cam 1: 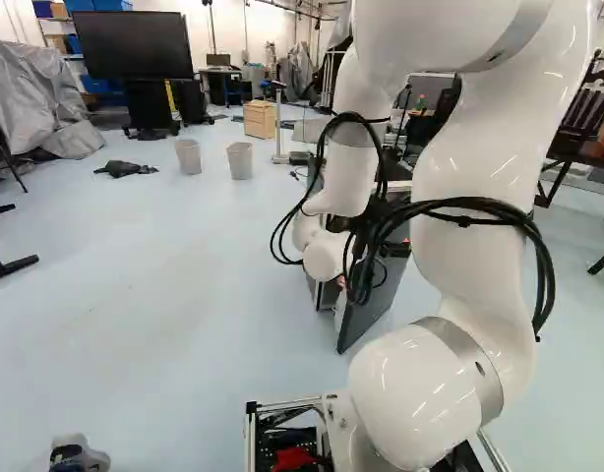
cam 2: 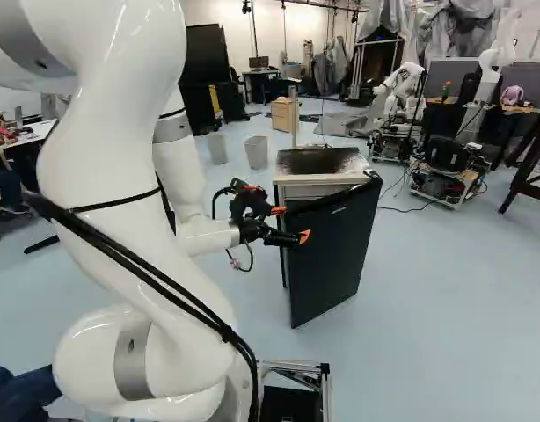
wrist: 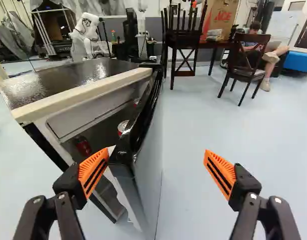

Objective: Grab a drink from the fridge

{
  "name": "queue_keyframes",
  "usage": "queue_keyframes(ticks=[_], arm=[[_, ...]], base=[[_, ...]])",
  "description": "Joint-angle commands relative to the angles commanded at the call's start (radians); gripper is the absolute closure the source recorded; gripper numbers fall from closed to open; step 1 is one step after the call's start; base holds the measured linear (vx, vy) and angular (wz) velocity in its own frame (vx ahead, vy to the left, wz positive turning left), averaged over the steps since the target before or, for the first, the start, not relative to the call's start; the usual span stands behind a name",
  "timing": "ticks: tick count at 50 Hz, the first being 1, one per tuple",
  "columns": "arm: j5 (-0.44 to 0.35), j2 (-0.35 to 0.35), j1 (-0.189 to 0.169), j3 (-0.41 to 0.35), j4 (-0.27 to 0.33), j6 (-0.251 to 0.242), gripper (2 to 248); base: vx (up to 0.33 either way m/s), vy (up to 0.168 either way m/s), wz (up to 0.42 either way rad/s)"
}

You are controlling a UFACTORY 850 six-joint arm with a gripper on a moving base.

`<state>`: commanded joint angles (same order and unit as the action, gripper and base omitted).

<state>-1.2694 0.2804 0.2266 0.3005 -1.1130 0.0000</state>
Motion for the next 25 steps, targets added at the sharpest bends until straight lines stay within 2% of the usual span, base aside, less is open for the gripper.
queue_keyframes(ticks=[25], arm=[[-0.02, -0.058, -0.031, -0.081, -0.006, 0.0, 3]], base=[[0.0, 0.0, 0.0]])
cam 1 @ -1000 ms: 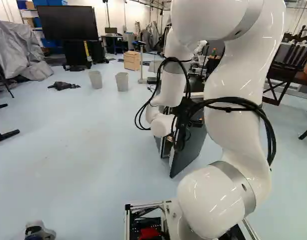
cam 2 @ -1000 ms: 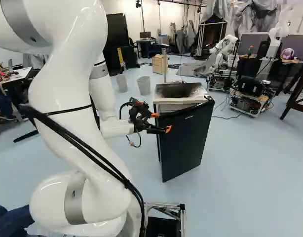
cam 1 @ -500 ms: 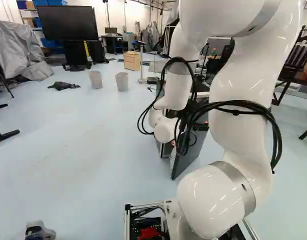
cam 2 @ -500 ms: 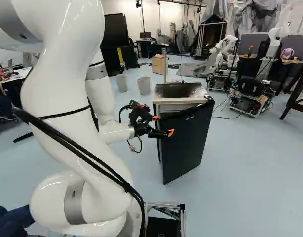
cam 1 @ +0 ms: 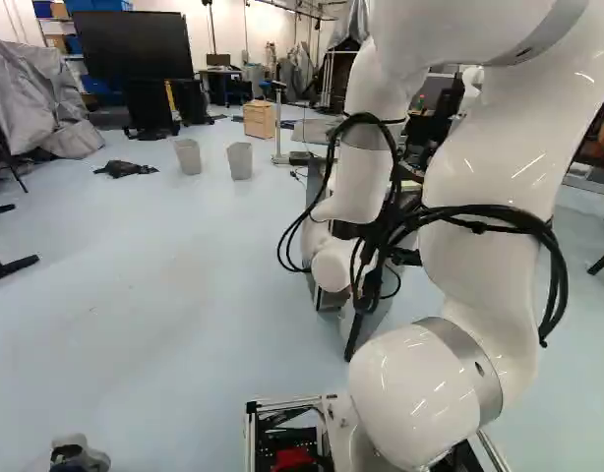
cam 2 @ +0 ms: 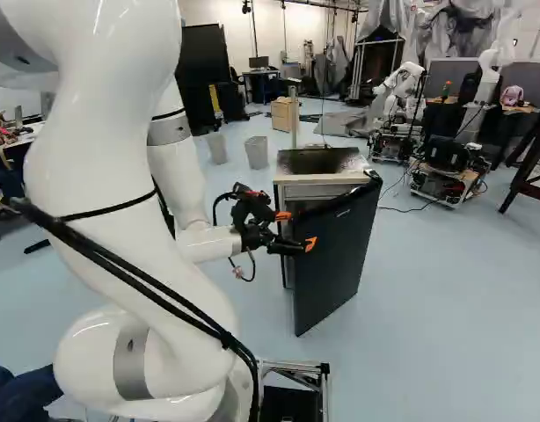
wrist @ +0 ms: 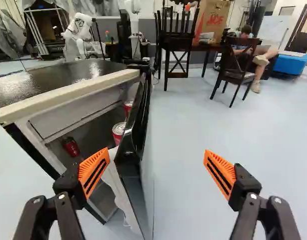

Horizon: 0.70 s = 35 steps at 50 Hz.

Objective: Grab a drink from the fridge

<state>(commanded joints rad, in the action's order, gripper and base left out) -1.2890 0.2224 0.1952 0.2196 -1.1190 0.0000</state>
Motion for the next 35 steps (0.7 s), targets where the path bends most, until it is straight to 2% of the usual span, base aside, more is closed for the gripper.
queue_keyframes(ticks=[35], arm=[[-0.017, -0.058, -0.101, -0.077, -0.024, 0.0, 3]], base=[[0.0, 0.0, 0.0]])
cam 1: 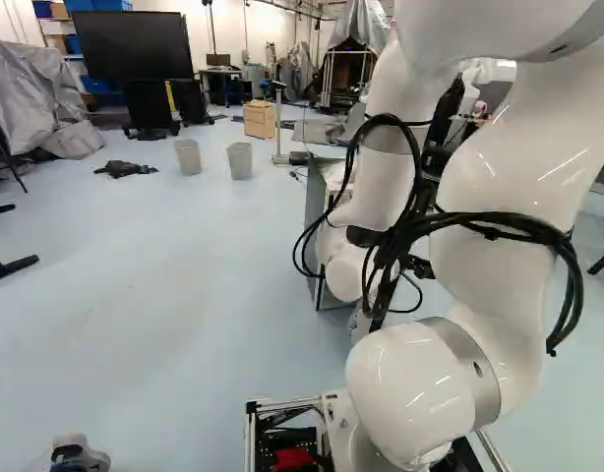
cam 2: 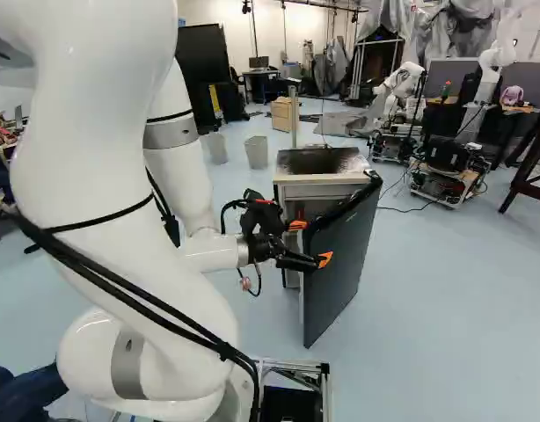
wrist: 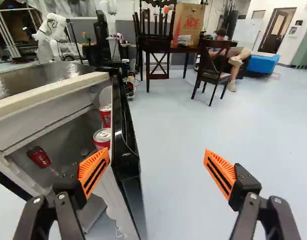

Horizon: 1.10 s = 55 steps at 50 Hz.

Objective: Grab a drink from the fridge

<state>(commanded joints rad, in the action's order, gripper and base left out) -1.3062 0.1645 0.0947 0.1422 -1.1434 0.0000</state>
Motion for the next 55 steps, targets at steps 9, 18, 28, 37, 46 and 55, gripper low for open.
queue_keyframes(ticks=[9, 18, 28, 37, 46, 55], arm=[[0.0, -0.011, -0.033, -0.014, -0.004, 0.0, 3], [0.0, -0.016, -0.071, -0.021, -0.004, 0.0, 3], [0.0, -0.017, -0.12, -0.022, -0.004, 0.0, 3], [0.0, -0.011, -0.173, -0.015, -0.004, 0.0, 3], [0.0, 0.001, -0.23, 0.001, -0.004, 0.0, 3], [0.0, 0.018, -0.289, 0.024, -0.004, 0.0, 3]], base=[[0.0, 0.0, 0.0], [0.0, 0.0, 0.0], [0.0, 0.0, 0.0], [0.0, 0.0, 0.0], [0.0, 0.0, 0.0], [0.0, 0.0, 0.0]])
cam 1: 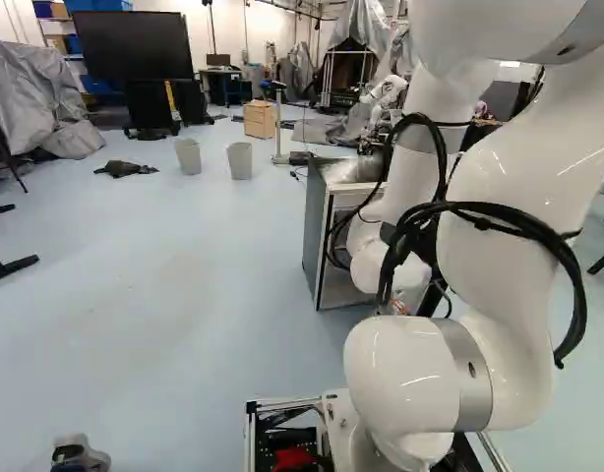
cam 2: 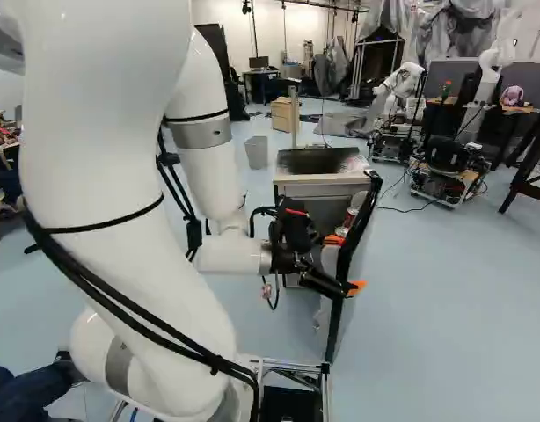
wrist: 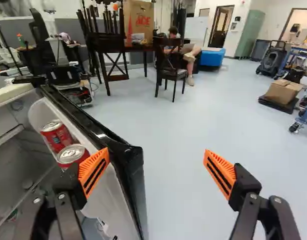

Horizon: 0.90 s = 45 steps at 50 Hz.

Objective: Grab a drink from the fridge

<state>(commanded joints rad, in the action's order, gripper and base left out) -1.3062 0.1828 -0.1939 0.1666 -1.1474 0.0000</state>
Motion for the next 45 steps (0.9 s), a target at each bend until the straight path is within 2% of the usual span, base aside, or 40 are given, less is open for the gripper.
queue_keyframes(ticks=[45], arm=[[0.0, 0.12, -0.274, 0.167, 0.0, 0.0, 3]], base=[[0.0, 0.0, 0.0]])
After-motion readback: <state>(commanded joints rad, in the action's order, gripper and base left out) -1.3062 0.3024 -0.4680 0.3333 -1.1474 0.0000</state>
